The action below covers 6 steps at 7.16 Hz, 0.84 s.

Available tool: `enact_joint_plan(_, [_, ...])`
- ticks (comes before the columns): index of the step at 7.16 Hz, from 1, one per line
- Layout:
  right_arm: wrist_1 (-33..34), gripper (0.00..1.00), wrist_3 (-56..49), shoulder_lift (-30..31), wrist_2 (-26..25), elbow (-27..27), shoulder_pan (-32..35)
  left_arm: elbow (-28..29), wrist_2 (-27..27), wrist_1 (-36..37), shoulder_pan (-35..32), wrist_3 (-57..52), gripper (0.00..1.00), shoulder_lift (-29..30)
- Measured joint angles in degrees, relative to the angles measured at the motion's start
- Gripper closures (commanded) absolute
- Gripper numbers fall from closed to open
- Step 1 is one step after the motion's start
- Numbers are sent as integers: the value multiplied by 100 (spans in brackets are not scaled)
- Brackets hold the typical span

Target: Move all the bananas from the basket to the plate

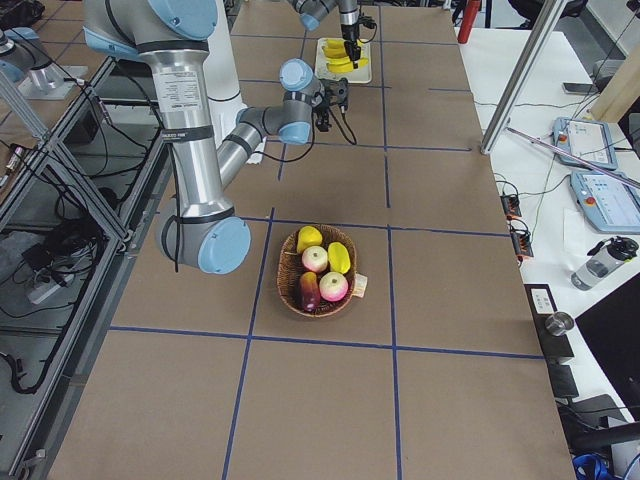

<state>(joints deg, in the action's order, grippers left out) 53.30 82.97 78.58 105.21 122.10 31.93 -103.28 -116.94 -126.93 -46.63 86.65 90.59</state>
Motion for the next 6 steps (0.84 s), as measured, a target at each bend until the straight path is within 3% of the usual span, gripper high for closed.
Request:
enact_joint_plan(1, [3, 0, 0, 21, -1, -6, 40, 12, 3, 1, -2, -36, 32, -138])
enact_joint_plan(2, [5, 0, 0, 30, -1, -9, 60, 49, 4, 2, -7, -49, 1, -188])
enact_joint_plan(4, [-1, 0, -6, 145, 23, -5, 119, 65, -35, 4, -106, -328, 1, -209])
enact_joint_plan(6, [-17, 0, -50, 488, 257, 11, 409, 5, -418, 2, -528, -667, 1, -208])
